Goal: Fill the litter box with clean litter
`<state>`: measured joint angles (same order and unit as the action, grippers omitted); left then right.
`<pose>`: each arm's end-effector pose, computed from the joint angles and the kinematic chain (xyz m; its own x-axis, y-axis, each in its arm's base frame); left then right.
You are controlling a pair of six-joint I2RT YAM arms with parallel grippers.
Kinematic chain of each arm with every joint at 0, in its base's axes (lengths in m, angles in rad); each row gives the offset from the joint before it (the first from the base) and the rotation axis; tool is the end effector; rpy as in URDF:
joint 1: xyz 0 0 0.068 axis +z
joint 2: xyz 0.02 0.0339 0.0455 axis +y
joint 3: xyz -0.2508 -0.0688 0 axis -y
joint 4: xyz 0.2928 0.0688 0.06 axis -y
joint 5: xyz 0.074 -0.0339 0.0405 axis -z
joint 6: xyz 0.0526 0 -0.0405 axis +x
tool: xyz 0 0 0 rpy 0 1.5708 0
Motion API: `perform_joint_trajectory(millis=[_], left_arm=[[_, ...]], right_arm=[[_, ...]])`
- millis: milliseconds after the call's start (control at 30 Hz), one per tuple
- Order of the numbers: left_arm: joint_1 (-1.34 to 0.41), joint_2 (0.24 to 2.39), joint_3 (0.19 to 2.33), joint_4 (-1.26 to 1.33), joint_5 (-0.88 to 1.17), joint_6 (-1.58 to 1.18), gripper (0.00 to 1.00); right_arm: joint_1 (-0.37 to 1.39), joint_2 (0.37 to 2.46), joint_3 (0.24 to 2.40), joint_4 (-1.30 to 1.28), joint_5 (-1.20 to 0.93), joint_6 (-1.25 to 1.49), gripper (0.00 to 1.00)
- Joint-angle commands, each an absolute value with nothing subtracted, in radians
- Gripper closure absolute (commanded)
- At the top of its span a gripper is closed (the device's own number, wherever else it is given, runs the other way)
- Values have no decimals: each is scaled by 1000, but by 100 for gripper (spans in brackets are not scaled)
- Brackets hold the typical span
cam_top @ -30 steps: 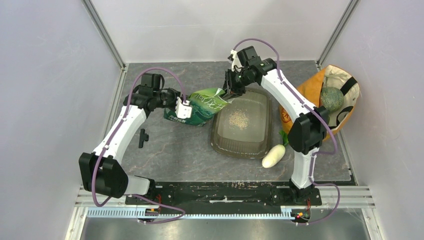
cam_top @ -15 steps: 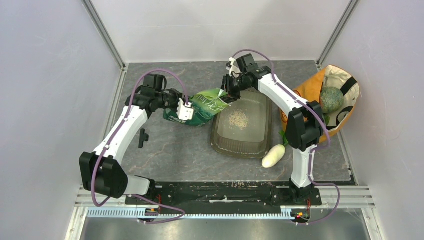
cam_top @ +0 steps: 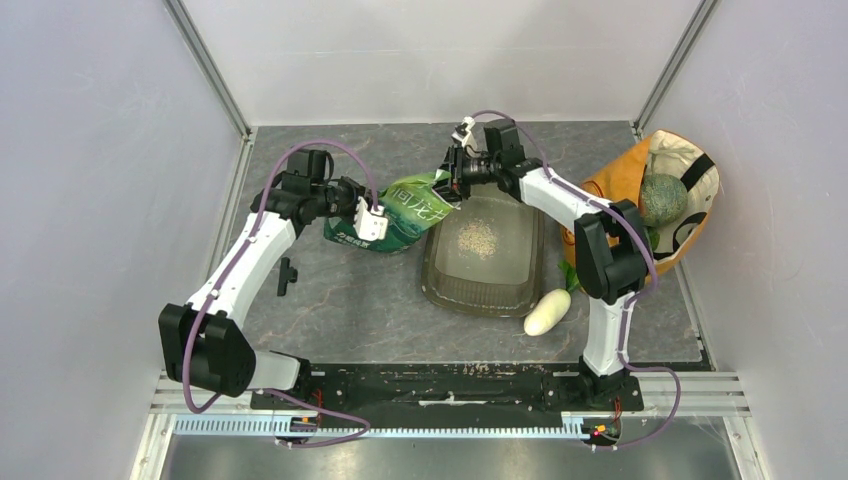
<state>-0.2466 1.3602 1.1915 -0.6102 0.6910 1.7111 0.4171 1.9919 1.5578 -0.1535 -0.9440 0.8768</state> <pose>0.3291 -0.1174 0.2883 0.7171 0.6063 -0.3438 0.5867 -0.2588 0.7673 0.4405 0.2418 0.2155 -0.9806 0.0587 -0.1872 -0.1566 0.3410 0.9269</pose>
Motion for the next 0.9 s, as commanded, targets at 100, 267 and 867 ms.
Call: perform_joint_trajectory(millis=[100, 267, 867], left_arm=[[-261, 1338, 1195, -464, 746, 1720, 98], [-259, 1345, 1204, -434, 750, 1687, 98], [-249, 1378, 1229, -429, 763, 1662, 98]], right_arm=[[395, 1887, 1384, 504, -1063, 1292, 100], [360, 1833, 1316, 537, -1060, 1319, 100], [198, 1667, 1073, 569, -1103, 1305, 100]])
